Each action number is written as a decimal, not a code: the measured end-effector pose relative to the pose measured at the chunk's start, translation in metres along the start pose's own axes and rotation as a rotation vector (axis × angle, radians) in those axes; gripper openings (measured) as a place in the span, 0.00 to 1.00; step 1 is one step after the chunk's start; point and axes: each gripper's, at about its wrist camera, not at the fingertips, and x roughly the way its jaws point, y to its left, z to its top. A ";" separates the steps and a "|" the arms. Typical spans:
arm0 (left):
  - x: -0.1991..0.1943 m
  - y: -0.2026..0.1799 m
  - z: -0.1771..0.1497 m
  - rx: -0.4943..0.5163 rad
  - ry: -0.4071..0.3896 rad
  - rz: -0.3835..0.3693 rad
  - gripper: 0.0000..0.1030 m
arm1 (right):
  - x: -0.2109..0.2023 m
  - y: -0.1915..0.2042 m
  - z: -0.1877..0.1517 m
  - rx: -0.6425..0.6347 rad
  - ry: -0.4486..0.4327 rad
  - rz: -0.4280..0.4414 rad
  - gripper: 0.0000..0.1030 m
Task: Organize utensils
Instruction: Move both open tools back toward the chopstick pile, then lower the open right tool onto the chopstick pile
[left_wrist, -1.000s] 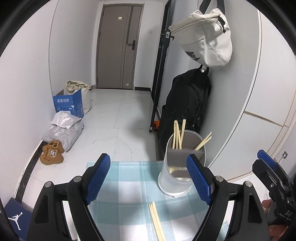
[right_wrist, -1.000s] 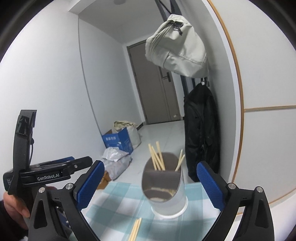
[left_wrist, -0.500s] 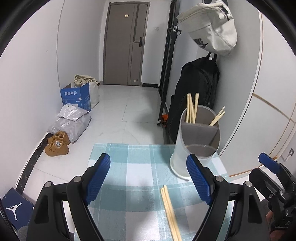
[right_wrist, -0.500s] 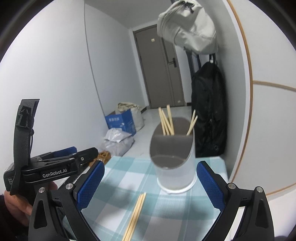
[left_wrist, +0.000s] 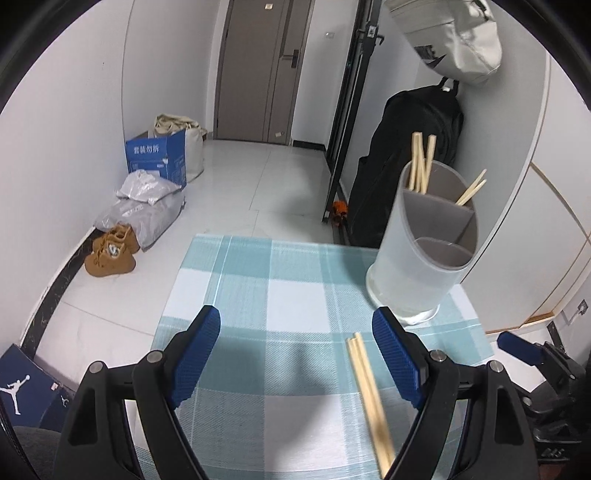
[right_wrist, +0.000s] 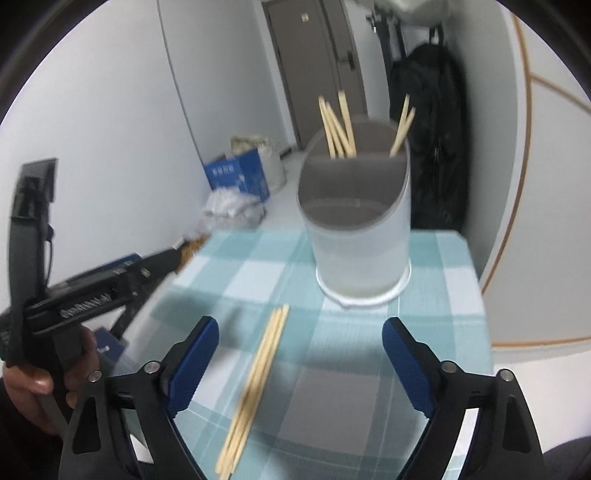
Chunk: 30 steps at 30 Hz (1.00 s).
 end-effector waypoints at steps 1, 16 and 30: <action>0.003 0.002 -0.001 -0.004 0.012 0.005 0.79 | 0.007 0.000 -0.001 0.002 0.025 0.003 0.80; 0.030 0.041 0.005 -0.142 0.132 0.016 0.79 | 0.105 0.024 0.003 -0.091 0.306 -0.042 0.25; 0.040 0.071 0.008 -0.268 0.180 -0.032 0.79 | 0.133 0.038 0.014 -0.159 0.397 -0.114 0.22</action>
